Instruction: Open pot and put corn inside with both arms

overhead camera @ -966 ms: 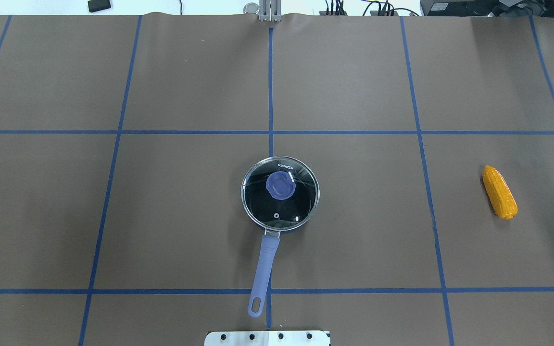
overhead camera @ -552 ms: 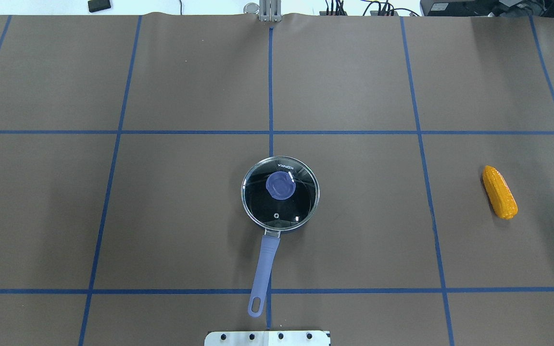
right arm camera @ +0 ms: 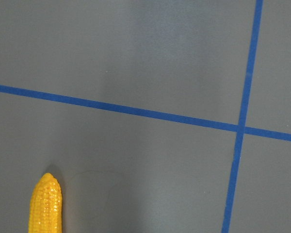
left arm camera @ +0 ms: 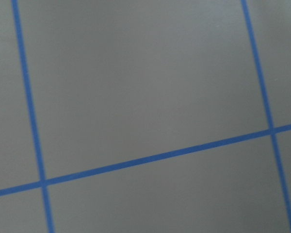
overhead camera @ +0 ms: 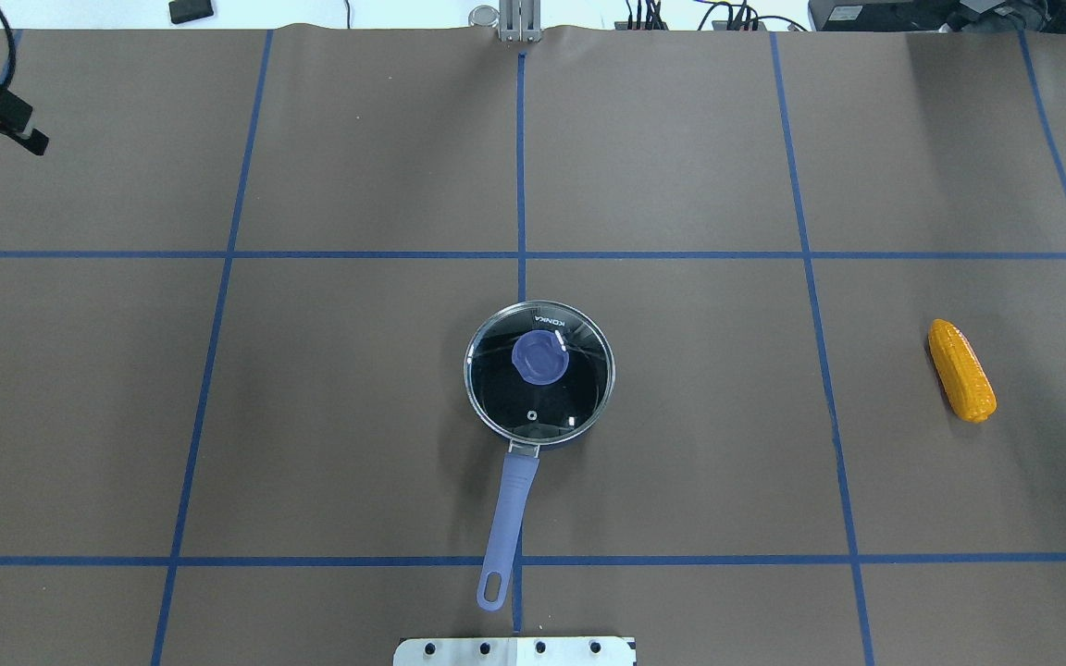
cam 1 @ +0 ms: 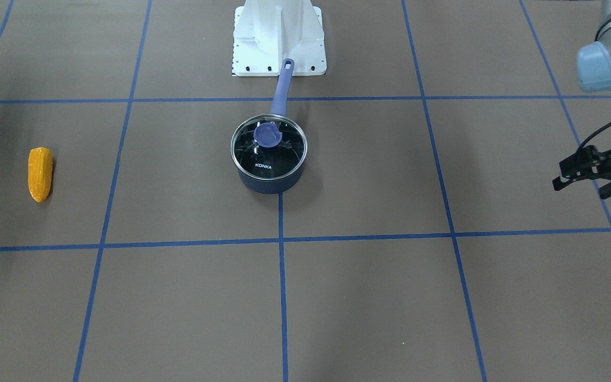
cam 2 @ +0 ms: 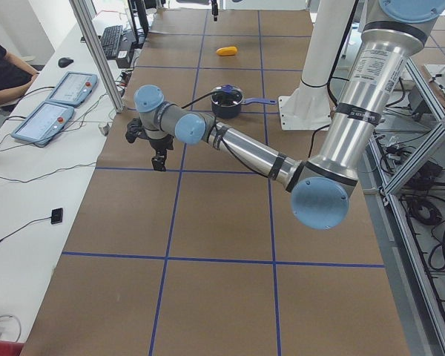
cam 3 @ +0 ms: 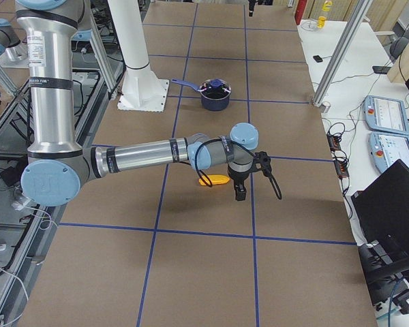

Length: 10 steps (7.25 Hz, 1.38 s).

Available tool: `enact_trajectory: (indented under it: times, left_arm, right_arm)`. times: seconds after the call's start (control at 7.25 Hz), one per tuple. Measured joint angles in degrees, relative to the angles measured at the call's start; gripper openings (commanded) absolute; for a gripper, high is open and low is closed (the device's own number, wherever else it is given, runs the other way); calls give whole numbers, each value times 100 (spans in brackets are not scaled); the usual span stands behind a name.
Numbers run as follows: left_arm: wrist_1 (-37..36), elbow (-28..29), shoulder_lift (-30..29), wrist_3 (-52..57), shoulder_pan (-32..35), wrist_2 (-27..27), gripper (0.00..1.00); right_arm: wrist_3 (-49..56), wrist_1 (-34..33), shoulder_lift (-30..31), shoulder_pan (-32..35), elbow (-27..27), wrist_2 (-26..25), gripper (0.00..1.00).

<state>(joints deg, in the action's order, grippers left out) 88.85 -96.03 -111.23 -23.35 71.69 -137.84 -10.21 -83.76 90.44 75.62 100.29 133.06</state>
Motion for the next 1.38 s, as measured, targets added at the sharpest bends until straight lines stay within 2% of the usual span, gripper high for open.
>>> enact_trajectory:
  times: [0.41, 0.83, 1.1, 1.38]
  left_arm:
    - [-497, -148, -964, -1576, -829, 546, 100]
    - [-544, -332, -1548, -2840, -1890, 1132, 100]
    - [-626, -344, -1914, -3382, -2419, 1424, 99]
    - [-793, -323, -2100, -3493, -2594, 1514, 99]
  right_arm:
    - [-1034, 39, 5, -725, 359, -108, 100]
    - [-1315, 93, 140, -1152, 432, -196, 100]
    - [-1350, 333, 216, -1553, 374, -482, 100]
    - [-1344, 421, 208, -1926, 254, -634, 100]
